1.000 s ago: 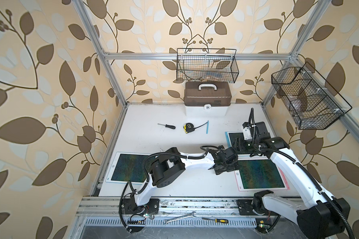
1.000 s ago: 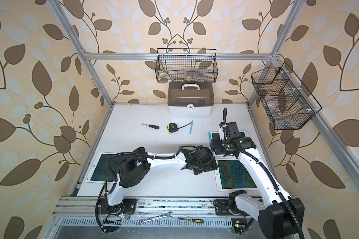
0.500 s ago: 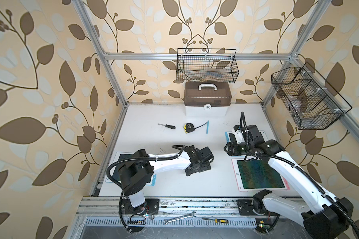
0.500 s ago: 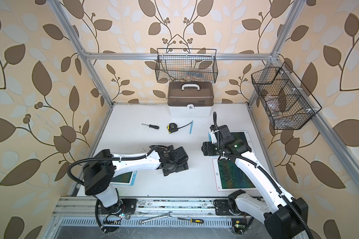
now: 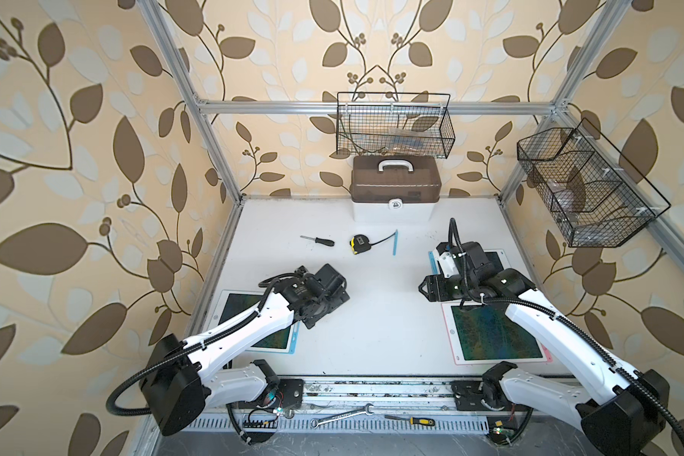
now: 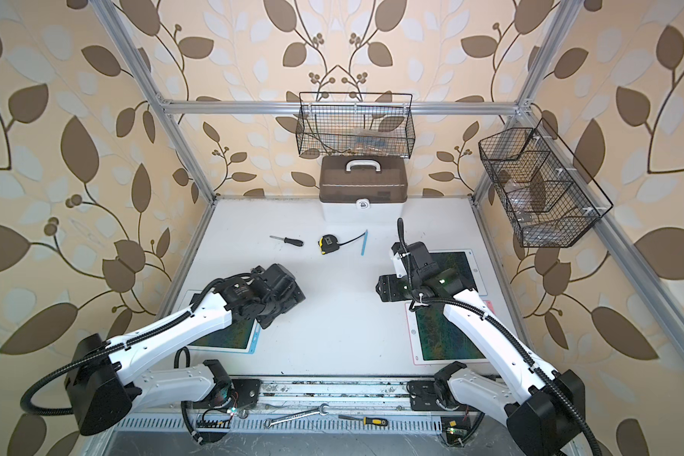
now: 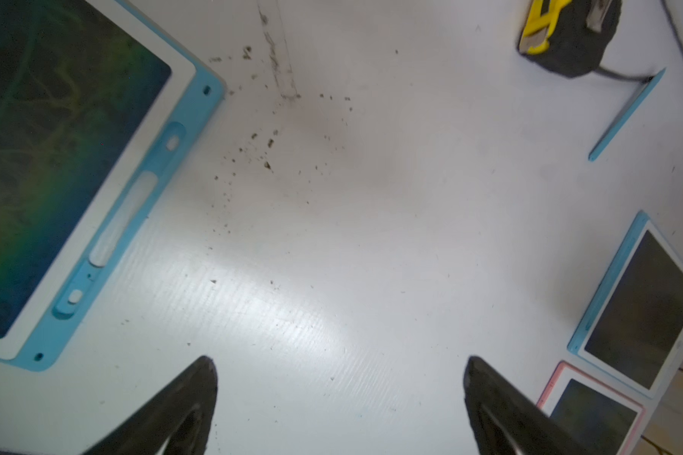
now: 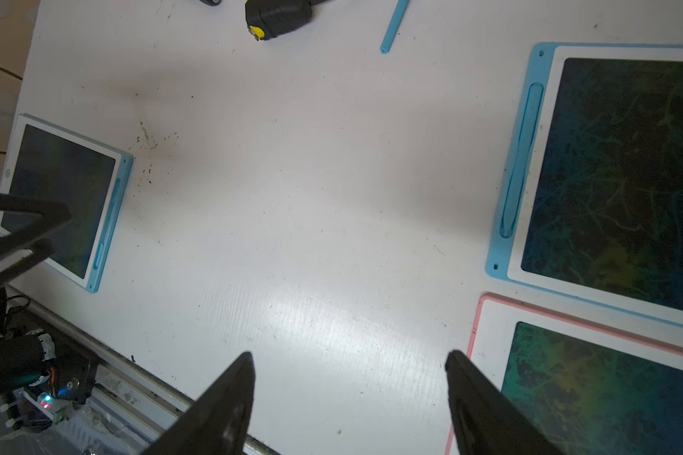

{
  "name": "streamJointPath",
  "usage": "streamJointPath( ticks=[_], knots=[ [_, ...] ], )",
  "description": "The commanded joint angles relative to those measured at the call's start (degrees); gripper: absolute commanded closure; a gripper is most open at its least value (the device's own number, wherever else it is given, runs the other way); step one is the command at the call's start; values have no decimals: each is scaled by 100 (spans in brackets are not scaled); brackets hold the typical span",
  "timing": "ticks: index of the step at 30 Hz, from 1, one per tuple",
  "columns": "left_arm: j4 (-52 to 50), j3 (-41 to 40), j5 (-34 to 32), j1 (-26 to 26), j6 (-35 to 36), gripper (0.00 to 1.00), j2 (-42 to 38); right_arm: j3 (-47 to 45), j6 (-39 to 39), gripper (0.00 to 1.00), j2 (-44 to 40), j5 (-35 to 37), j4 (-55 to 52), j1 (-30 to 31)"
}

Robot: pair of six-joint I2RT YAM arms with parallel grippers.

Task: Place the stylus back onto the writing tablet
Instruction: Move the writing tablet to the corner of the board, then move the writing tablet to the center of the board.

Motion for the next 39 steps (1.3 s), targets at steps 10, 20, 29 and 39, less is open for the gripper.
streamJointPath(
  ticks=[10,20,29,39],
  knots=[
    [-419,-57,429,1881,1219,1,187,187,31,22,309,-82,73,314],
    [-256,-15,898,3649,2428,1,743,275,-125,22,394,-143,104,368],
    [-462,300,1509,2879,2744,2,1254,254,-95,22,592,-81,186,343],
    [-188,105,1610,2289,2633,2,1754,316,-191,21,697,-161,207,235]
  ],
)
